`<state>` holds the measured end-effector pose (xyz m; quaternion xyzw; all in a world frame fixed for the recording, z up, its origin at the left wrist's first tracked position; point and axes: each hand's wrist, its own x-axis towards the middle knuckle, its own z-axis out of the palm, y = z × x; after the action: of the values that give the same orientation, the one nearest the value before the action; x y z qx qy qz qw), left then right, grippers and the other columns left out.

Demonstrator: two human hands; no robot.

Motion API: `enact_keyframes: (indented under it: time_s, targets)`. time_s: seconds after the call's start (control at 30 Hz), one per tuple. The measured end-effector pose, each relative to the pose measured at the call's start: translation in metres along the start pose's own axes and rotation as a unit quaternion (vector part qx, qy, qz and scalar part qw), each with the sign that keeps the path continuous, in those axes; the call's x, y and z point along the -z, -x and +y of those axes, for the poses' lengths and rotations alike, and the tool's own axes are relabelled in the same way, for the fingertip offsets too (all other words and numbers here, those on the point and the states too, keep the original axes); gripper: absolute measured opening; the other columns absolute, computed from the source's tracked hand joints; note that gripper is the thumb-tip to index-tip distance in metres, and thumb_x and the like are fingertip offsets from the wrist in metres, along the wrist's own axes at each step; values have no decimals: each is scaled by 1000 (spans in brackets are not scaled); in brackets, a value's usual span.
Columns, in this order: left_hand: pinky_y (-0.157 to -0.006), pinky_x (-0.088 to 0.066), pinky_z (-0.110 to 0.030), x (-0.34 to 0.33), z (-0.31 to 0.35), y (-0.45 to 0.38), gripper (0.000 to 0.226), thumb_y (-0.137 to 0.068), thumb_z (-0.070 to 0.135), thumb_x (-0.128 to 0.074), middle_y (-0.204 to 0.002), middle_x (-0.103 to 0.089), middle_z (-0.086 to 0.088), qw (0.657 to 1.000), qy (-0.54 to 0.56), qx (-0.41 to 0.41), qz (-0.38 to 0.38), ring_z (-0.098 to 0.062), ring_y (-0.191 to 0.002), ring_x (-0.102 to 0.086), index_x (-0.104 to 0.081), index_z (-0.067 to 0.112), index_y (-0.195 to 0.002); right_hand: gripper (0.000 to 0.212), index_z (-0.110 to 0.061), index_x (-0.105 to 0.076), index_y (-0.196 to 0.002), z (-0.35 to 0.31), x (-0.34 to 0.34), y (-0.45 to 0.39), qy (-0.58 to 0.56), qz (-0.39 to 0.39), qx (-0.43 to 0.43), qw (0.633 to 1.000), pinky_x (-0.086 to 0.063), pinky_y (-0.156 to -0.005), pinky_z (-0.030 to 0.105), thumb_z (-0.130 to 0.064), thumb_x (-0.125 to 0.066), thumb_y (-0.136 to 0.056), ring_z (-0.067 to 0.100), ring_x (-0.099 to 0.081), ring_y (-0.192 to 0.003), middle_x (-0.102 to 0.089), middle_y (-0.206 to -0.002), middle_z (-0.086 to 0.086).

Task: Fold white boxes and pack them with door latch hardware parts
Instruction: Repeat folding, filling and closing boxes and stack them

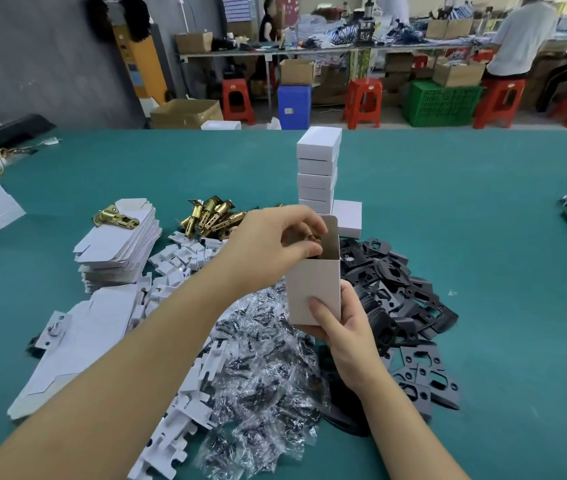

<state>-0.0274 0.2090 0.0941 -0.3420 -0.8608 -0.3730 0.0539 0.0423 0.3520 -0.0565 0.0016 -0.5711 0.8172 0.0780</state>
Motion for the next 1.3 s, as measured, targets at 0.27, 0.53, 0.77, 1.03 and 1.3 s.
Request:
enact_keyframes:
  time_s: [0.27, 0.53, 0.77, 1.03, 1.3]
  targets:
    - [-76, -48, -21, 5, 3, -3, 19, -95, 18, -69, -96, -74, 19, 994, -85, -22, -65, 7, -85, -60, -79, 29, -106, 38, -31, -64, -119, 0, 0, -1, 3, 18, 1, 1000, -61, -80, 35, -35, -79, -84, 23, -70, -106, -70, -115, 4]
    - [-84, -48, -33, 18, -14, -2, 19, -99, 23, -59, -104, -73, 9, 961, -261, -39, -80, -19, -96, -65, -76, 26, -107, 31, -42, -63, -113, 5, 4, -4, 118, 57, 19, 991, -62, -87, 49, -36, -72, -85, 22, -68, -105, -69, -109, -6]
    - [-70, -53, -34, 37, -53, 13, 17, -100, 29, -56, -92, -70, 13, 969, -239, 67, 18, -14, -80, -63, -73, 27, -99, 35, -53, -60, -112, 6, 5, -3, 181, 41, 31, 982, -61, -83, 36, -50, -72, -79, 9, -67, -98, -68, -108, -16]
    - [-83, -53, -34, 29, -119, 35, 33, -104, 37, -50, -127, -67, 1, 854, -398, 272, -197, -22, -110, -63, -59, 28, -134, 33, -63, -60, -104, 6, 1, -2, 169, 44, 19, 985, -59, -77, 24, -45, -74, -80, 4, -69, -96, -71, -107, -20]
    - [-82, -56, -38, 11, -145, 44, 42, -97, 29, -63, -130, -64, -4, 862, -377, 307, -139, -26, -111, -63, -55, 27, -138, 38, -60, -62, -107, 5, -1, 0, 154, 43, 7, 987, -57, -76, 19, -33, -76, -86, 6, -69, -97, -71, -108, -16]
